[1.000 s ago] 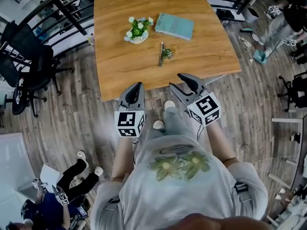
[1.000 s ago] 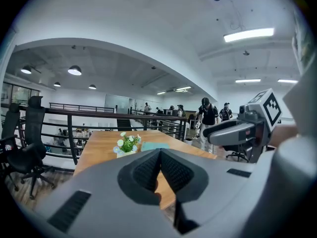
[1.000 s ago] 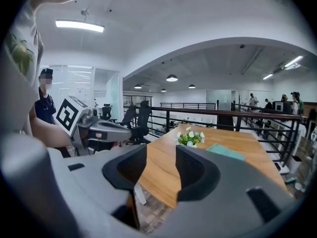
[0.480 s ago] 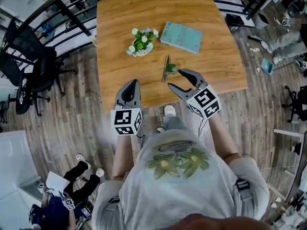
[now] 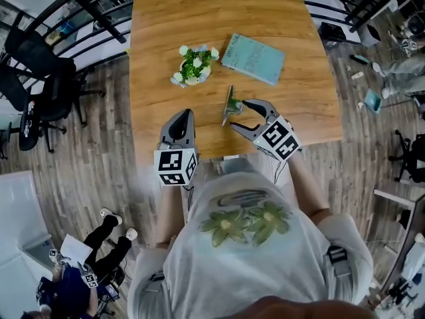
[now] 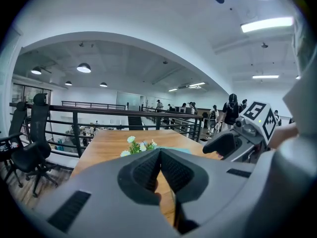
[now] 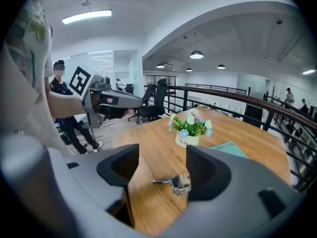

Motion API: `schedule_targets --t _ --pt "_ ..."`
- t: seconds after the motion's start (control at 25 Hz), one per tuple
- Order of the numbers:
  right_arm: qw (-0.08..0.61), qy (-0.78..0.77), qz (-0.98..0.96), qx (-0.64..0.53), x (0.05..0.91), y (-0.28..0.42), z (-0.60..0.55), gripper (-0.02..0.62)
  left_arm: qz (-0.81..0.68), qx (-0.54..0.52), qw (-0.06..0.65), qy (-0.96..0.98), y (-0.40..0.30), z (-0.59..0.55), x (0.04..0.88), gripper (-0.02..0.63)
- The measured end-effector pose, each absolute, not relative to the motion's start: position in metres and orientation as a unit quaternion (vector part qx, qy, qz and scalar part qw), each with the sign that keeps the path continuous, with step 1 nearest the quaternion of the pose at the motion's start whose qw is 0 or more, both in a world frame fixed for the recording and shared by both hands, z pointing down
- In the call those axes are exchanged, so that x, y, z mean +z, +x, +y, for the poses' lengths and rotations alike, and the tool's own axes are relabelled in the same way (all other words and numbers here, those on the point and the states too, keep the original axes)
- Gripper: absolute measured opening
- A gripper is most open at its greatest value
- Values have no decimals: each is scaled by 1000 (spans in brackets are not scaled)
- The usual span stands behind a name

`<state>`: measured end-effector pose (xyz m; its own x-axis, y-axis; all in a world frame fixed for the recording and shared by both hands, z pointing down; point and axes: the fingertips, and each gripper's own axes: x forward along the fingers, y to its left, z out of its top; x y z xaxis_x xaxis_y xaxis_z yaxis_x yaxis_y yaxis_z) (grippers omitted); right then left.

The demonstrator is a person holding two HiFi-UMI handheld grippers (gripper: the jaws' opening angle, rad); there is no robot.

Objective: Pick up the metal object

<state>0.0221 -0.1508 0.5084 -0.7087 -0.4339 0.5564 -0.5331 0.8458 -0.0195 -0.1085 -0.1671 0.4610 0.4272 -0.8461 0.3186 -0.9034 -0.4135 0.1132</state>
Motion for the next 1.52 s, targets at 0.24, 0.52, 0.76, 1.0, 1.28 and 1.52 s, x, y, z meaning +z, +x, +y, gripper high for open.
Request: schedule_targets --t 0.24,0.52,0.76,1.0,1.28,1.52 --pt "313 211 -921 97 545 22 -171 291 -549 99 143 817 -107 -193 470 14" --pt "342 182 -914 120 590 21 -188 291 -562 113 163 803 -111 -209 492 14" --pt "354 186 -907 132 619 23 -200 293 -559 127 175 800 -109 -219 506 14" --pt "389 165 -895 141 649 22 -200 296 -554 138 188 799 -106 -227 517 14" --pt "433 142 -878 148 685 22 -196 304 -542 144 193 805 -99 -238 524 14" --pt "457 135 -868 142 703 23 -196 307 -536 151 197 807 -96 -239 529 14"
